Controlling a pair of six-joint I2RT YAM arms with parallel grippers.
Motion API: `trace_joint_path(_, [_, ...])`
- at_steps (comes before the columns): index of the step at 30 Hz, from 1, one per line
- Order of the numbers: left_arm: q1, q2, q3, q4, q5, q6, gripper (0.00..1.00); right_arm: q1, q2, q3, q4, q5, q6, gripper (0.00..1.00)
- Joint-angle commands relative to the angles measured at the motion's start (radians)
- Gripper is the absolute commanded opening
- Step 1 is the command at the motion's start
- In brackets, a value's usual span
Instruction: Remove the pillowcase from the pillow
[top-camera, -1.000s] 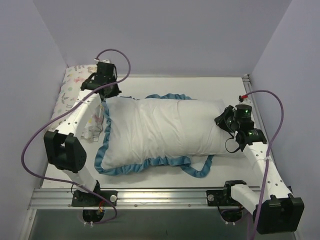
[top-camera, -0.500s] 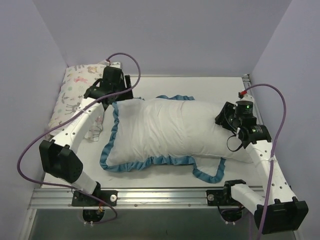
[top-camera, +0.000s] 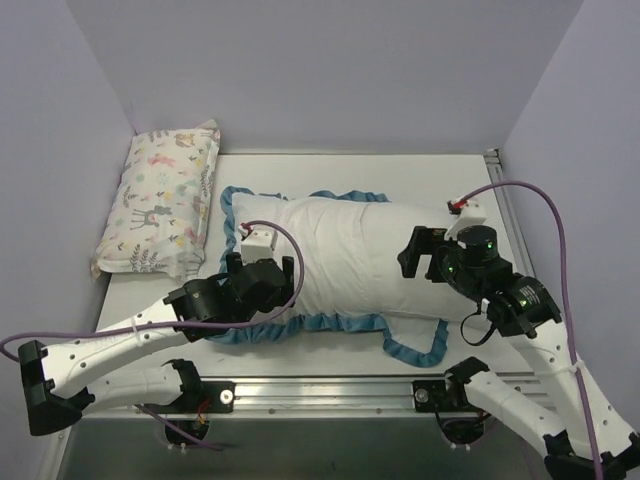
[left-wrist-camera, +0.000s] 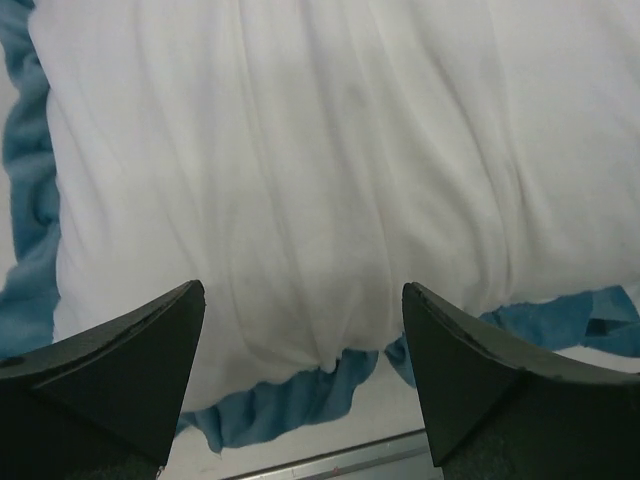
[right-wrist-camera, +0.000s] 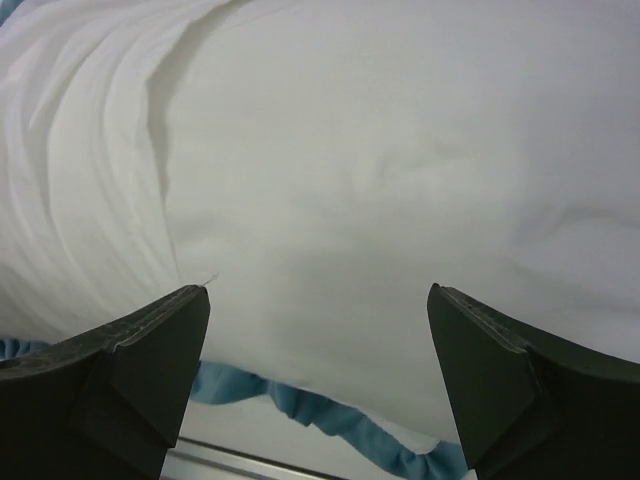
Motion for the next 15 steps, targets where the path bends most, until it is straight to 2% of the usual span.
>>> trace_joint_path(1, [-0.075,-0.035,-0.079,-0.05,-0.111,-0.189,0.89,0.15,0.004,-0.04,-0.074,0.163,-0.004,0.95])
trace_joint_path(3, [-0.089,-0.019,-0.129,-0.025,-0.115,-0.205,0.9,0.234,0.013,-0.11,-0.075,0.234,0.016,0.97])
trace_joint_path(7, [-0.084,0.044,-0.152,0.035,-0.126,-0.206,0.91,0.291,0.063,-0.219,-0.042,0.341,0.065,0.98])
trace_joint_path(9, [-0.06,0.079,-0.146,0.035,-0.151,-0.208,0.82,0.288,0.09,-0.256,-0.005,0.384,0.074,0.98])
trace_joint_path(10, [-0.046,0.084,-0.142,0.036,-0.152,-0.205,0.74,0.285,0.115,-0.259,0.011,0.398,0.073,0.96])
trace_joint_path(11, [-0.026,0.089,-0.141,0.035,-0.148,-0.199,0.54,0.278,0.131,-0.258,0.024,0.423,0.073,0.9])
trace_joint_path(13, [0.035,0.084,-0.144,0.035,-0.135,-0.173,0.28,0.246,0.174,-0.23,0.034,0.414,0.064,0.79])
trace_joint_path(14, [0.063,0.081,-0.142,0.044,-0.122,-0.16,0.19,0.236,0.186,-0.219,0.05,0.404,0.059,0.57])
trace_joint_path(15, [0.089,0.071,-0.142,0.048,-0.097,-0.131,0.01,0.229,0.198,-0.209,0.055,0.404,0.056,0.47])
